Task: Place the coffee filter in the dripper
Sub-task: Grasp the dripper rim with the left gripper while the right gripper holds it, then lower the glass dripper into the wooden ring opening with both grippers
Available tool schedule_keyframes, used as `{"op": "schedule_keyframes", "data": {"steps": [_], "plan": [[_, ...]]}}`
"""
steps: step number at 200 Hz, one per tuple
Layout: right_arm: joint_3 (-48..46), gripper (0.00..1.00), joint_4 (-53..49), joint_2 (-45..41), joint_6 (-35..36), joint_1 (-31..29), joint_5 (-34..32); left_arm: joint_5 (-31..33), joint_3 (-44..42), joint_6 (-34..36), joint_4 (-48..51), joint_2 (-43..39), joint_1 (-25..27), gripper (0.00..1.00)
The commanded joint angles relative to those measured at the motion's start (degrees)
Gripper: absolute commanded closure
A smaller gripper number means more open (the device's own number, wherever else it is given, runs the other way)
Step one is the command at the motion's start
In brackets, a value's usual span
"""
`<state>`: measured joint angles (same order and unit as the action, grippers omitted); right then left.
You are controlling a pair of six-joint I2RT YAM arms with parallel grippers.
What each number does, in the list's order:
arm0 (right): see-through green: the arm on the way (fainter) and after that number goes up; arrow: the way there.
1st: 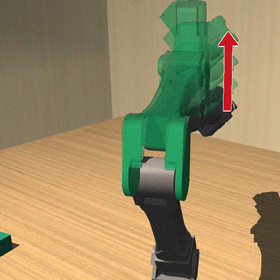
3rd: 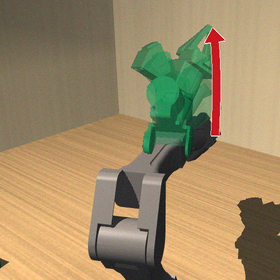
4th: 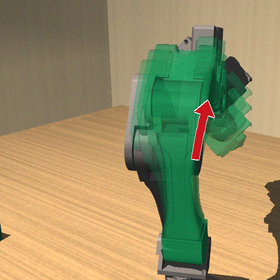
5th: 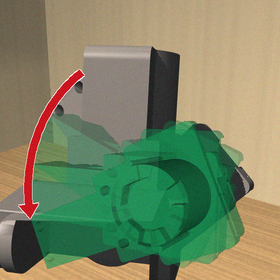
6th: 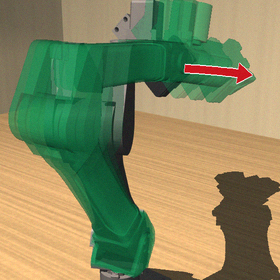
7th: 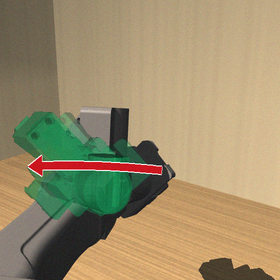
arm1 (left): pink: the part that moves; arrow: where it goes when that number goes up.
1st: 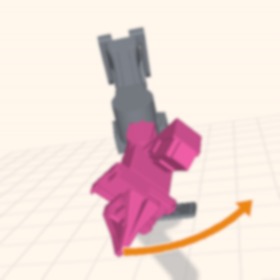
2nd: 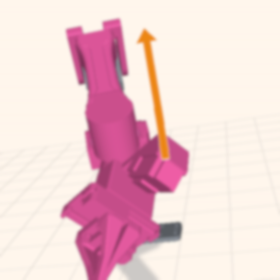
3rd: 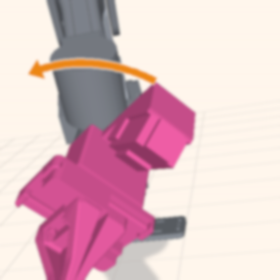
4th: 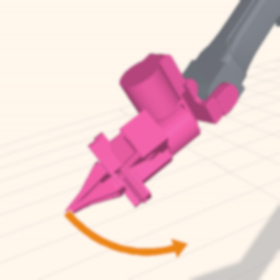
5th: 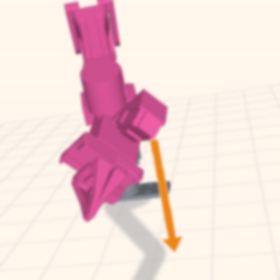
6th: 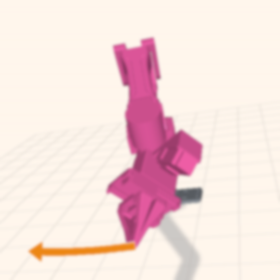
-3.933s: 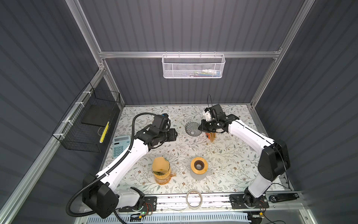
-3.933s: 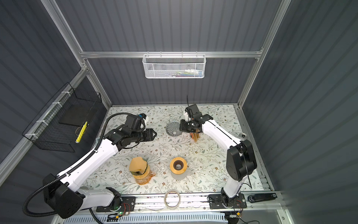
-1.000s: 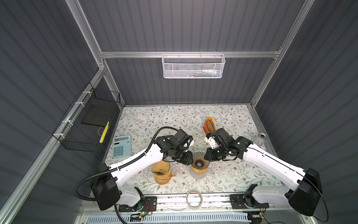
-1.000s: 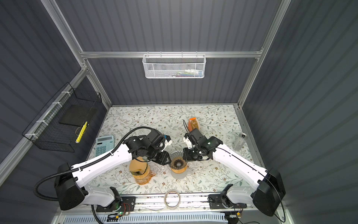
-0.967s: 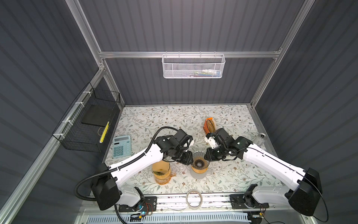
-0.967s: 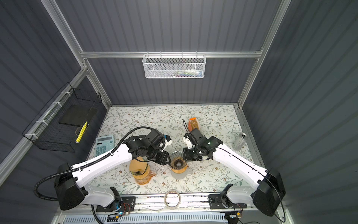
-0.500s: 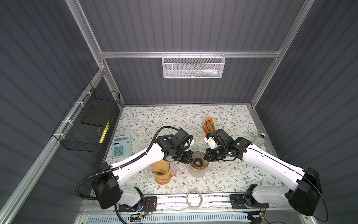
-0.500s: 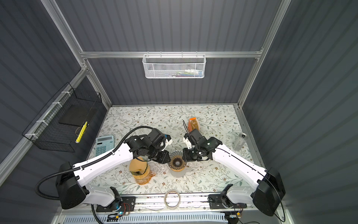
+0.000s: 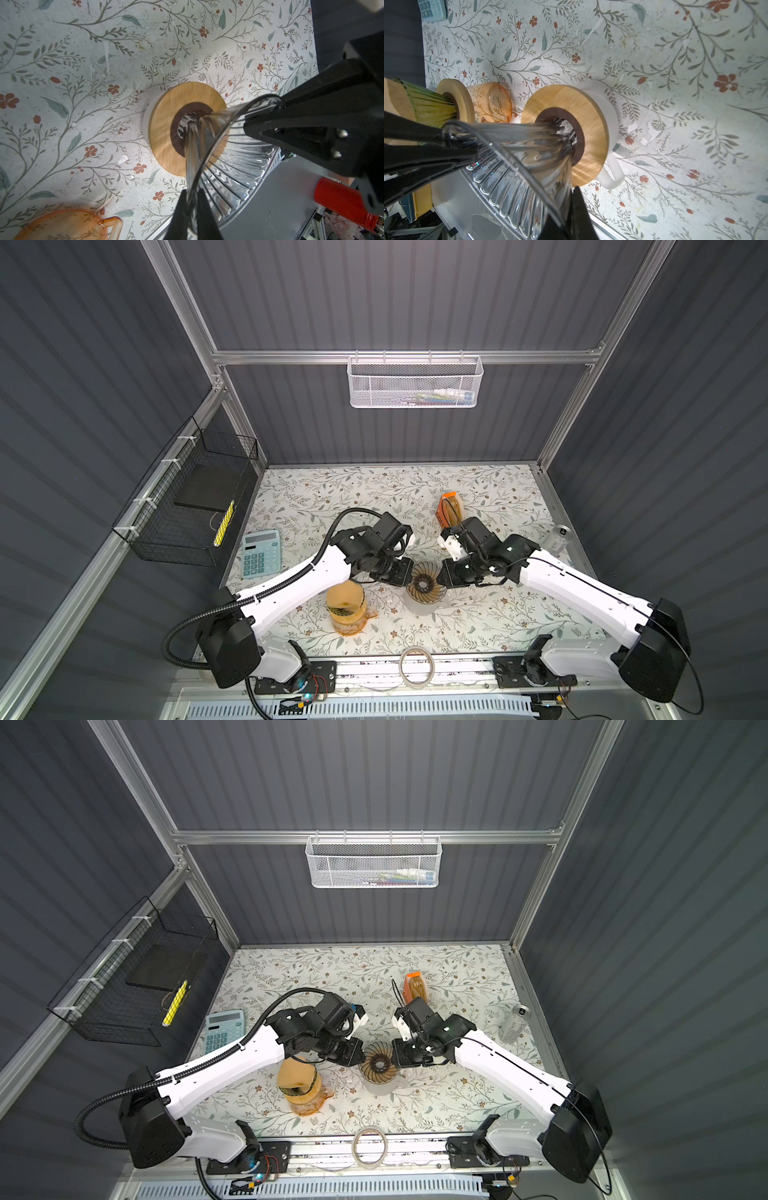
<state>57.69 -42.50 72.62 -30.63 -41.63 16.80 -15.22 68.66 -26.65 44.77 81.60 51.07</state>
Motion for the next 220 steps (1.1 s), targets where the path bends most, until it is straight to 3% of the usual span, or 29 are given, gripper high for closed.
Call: {"op": "schedule_keyframes", "data": {"steps": [1, 30, 108, 144, 193, 220], "plan": [[2.0, 0.96, -0.6, 0.9, 0.8, 0.0, -1.3, 0.4, 1.9, 2.5, 3.5, 1.1, 0.9, 0.81], [2.9, 0.96, -1.3, 1.8, 1.4, 0.0, -1.4, 2.3, 3.6, 3.1, 4.8, 1.6, 0.8, 0.73], [4.6, 0.93, -2.9, 2.6, 1.8, 0.0, -1.5, 7.5, 6.7, 3.8, 5.9, 3.0, 0.8, 0.72], [5.6, 0.93, -3.7, 3.6, 2.1, 0.0, -1.2, 8.3, 7.4, 4.6, 5.6, 4.9, 0.9, 0.79], [6.8, 0.94, -5.1, 5.4, 2.6, 0.3, -1.1, 7.7, 7.4, 5.5, 5.8, 5.7, 0.8, 1.00], [7.5, 0.96, -6.0, 7.1, 2.9, 0.4, -0.6, 6.7, 6.8, 5.9, 5.7, 5.8, 0.9, 1.00]]}}
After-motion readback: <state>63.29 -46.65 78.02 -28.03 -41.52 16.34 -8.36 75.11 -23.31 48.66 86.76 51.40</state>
